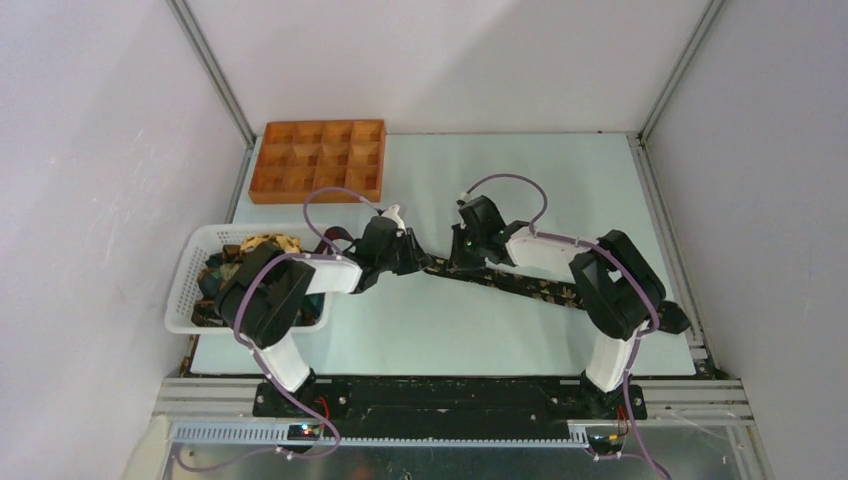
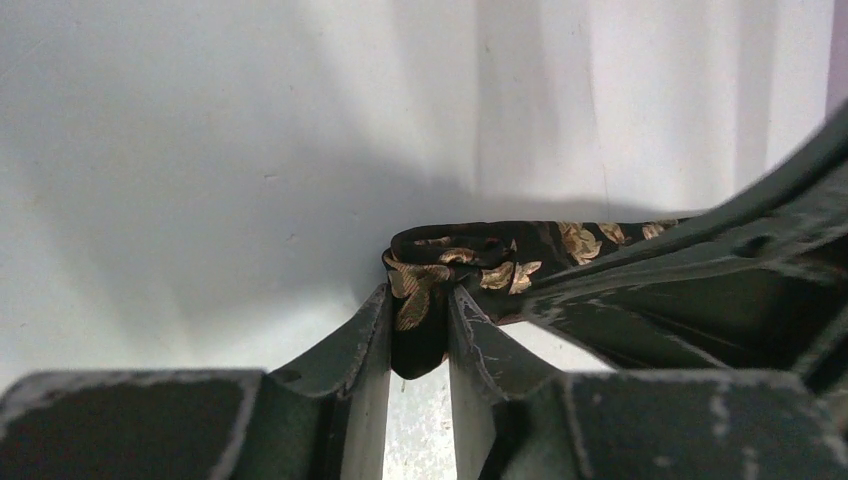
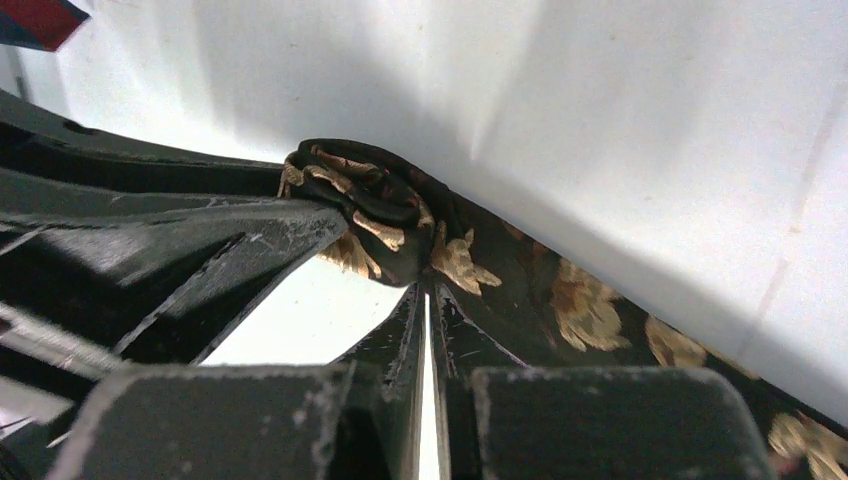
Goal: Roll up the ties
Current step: Roll the tie at the center of the board.
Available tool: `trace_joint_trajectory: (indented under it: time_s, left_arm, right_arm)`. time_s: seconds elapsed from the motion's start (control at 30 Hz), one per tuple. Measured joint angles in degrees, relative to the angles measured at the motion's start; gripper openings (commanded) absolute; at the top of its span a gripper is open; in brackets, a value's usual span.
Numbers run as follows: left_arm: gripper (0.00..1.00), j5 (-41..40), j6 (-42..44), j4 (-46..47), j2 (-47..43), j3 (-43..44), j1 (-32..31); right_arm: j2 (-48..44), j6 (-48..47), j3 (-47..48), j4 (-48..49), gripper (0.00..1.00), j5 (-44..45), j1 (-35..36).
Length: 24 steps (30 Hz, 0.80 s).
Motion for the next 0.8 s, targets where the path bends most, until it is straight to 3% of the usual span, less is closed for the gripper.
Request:
trace_joint_trajectory:
  time_s: [0.2, 0.43, 0.8]
  left_arm:
    - [0.27, -4.04, 2.89, -8.52, -2.12, 3.63, -0.55]
    - [0.26, -16.74, 9.03, -21.9, -3.5, 12.5, -4.15]
    - [0.26, -33.83, 15.58, -35.36, 0.7, 22.08, -9.6]
  right_arm:
    - [-8.59, -0.96, 0.0, -3.89, 0.08, 3.23, -1.16]
    - [-19.89, -1.79, -2.62, -4.33, 0.09, 4.92, -5.84]
    - [-24.81, -1.95, -10.45, -6.16, 0.09, 5.31, -11.02]
